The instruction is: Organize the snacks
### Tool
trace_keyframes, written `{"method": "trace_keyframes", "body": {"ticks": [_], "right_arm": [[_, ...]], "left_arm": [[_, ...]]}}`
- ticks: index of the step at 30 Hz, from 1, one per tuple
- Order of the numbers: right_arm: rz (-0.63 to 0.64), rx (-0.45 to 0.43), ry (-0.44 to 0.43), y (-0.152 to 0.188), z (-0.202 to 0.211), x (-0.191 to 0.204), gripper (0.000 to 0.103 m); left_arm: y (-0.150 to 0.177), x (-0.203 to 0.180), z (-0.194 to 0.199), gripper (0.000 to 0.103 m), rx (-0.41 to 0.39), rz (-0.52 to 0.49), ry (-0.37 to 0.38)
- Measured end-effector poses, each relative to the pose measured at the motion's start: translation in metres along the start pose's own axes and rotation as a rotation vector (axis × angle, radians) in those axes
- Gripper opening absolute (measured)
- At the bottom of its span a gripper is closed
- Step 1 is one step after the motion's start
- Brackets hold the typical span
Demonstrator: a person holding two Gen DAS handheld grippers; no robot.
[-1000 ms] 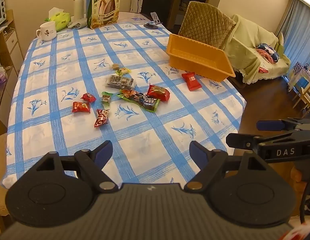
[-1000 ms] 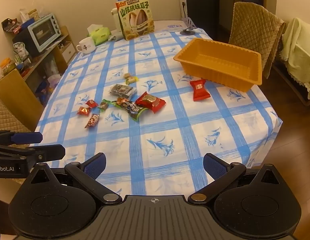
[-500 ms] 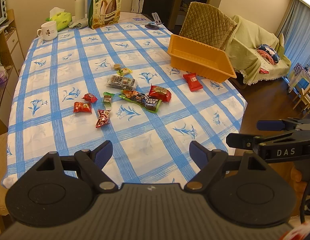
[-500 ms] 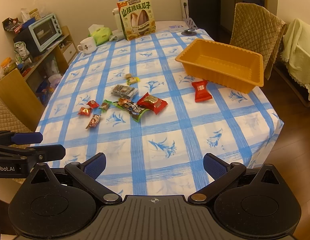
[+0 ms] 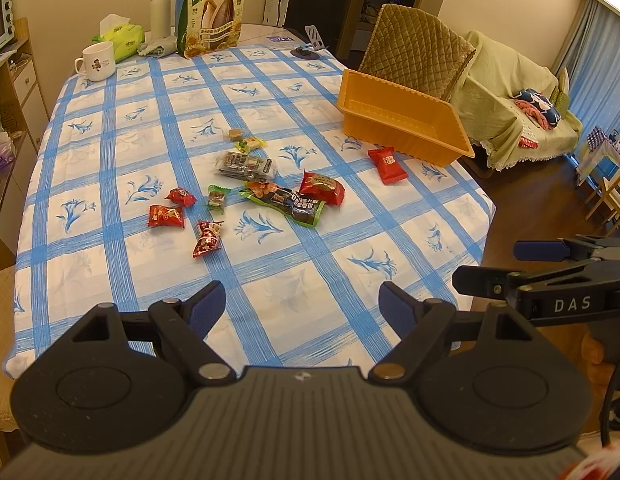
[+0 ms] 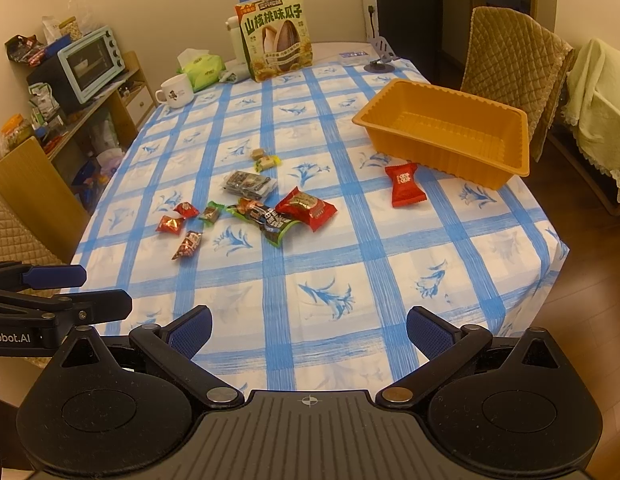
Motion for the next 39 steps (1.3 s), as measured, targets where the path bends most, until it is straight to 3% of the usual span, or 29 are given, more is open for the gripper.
{"method": "trace_keyframes", "body": {"ticks": [39], "right_arm": [[0.000, -0.001, -0.001, -0.0047, -0.0050, 0.0012, 0.103]], "left_arm": [[0.0000, 0.0000, 0.0000, 0.082, 0.000, 0.001, 0.001]]}}
Point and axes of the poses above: each gripper's, at about its wrist camera, not at the fingertips, and z roughly against the way its jaws point, x to its left, y to its underside, the point moved 6 cm from there along -z, roughly the way its jaws point, and after that the axes turned 2 degrees about x, right-handed, at the moved point
